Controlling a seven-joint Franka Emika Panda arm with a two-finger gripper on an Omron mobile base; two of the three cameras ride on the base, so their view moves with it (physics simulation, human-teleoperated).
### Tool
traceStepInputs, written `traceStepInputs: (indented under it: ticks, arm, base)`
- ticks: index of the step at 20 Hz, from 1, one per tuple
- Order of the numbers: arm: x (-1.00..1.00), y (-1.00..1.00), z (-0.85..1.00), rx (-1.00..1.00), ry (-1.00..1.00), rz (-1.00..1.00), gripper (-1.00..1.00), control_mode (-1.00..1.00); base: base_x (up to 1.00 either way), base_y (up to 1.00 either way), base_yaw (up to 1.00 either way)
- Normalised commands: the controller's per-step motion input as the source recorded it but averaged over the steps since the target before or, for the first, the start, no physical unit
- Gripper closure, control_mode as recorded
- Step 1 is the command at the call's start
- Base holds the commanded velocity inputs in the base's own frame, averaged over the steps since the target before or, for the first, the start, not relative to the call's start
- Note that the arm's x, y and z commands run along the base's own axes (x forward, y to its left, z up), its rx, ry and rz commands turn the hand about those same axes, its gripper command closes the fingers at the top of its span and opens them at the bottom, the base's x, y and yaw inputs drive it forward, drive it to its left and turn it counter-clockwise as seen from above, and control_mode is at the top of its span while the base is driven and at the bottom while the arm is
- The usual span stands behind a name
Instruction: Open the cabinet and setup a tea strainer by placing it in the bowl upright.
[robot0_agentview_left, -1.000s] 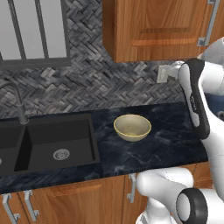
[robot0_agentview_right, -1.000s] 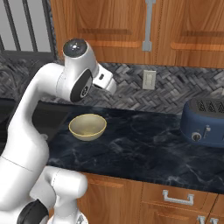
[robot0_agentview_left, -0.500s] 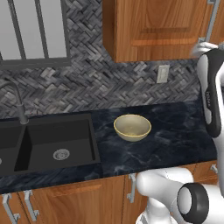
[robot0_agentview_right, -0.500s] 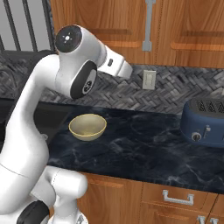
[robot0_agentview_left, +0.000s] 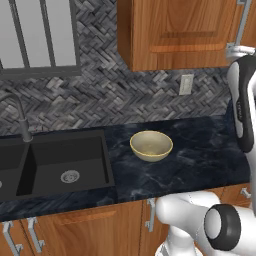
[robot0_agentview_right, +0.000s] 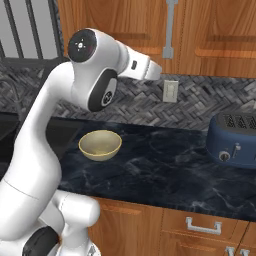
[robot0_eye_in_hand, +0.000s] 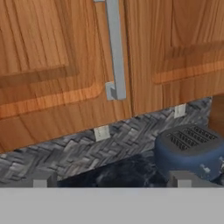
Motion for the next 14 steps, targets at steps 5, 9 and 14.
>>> traceStepInputs:
  ticks: [5, 9, 14]
  arm:
    - [-0.02, -0.29, 0.63, 0.00, -0.17, 0.00, -1.00, -1.00]
    - [0.15, -0.11, 0.43, 0.00, 0.01, 0.02, -1.00, -1.00]
    - [0.46, -0.06, 0.01, 0.02, 0.08, 0.01, -1.00, -1.00]
  base:
    - [0.00, 0.00, 0.00]
    - [0.00, 0.00, 0.00]
    - [0.00, 0.00, 0.00]
